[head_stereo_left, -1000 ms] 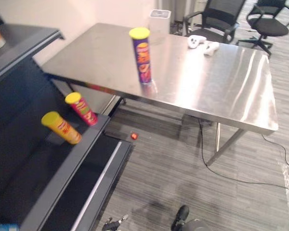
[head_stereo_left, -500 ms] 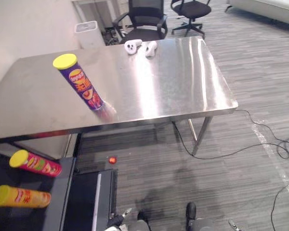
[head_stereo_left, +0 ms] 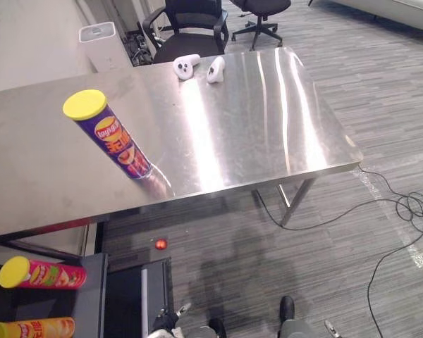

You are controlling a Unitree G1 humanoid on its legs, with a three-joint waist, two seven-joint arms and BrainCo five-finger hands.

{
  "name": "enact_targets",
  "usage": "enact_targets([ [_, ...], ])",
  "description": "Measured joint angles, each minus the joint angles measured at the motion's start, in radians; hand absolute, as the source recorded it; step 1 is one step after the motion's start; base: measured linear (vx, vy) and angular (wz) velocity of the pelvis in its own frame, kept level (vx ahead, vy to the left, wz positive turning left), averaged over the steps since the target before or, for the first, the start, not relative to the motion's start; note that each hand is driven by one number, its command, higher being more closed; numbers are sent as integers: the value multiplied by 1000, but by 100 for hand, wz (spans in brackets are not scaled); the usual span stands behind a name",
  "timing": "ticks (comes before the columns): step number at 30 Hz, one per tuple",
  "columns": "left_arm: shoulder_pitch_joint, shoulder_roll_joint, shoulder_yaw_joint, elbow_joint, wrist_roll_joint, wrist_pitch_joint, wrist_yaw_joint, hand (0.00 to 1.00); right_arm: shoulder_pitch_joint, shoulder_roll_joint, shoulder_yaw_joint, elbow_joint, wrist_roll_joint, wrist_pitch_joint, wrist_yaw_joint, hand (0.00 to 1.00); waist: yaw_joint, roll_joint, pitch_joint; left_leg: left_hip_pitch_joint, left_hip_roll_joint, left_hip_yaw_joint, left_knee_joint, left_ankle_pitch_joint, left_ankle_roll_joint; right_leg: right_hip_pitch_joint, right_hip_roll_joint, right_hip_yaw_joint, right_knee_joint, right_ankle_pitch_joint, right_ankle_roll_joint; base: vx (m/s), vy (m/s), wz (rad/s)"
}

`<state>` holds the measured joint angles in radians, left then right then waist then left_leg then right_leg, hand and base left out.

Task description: Put the gum and the chips on the shelf.

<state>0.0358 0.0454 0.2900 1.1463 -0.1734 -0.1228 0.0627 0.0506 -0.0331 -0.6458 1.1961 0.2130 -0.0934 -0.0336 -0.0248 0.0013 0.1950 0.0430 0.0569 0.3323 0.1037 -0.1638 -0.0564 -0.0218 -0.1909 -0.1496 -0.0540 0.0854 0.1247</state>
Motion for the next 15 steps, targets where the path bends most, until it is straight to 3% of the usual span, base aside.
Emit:
enact_targets([
  [15, 10, 8, -69, 38, 1, 1, -5, 0, 28, -4, 64, 37, 4, 0, 21, 0, 5, -2, -78, 36, 9, -49, -68, 20, -6, 59, 18, -63, -52, 0, 1, -56, -48, 7],
])
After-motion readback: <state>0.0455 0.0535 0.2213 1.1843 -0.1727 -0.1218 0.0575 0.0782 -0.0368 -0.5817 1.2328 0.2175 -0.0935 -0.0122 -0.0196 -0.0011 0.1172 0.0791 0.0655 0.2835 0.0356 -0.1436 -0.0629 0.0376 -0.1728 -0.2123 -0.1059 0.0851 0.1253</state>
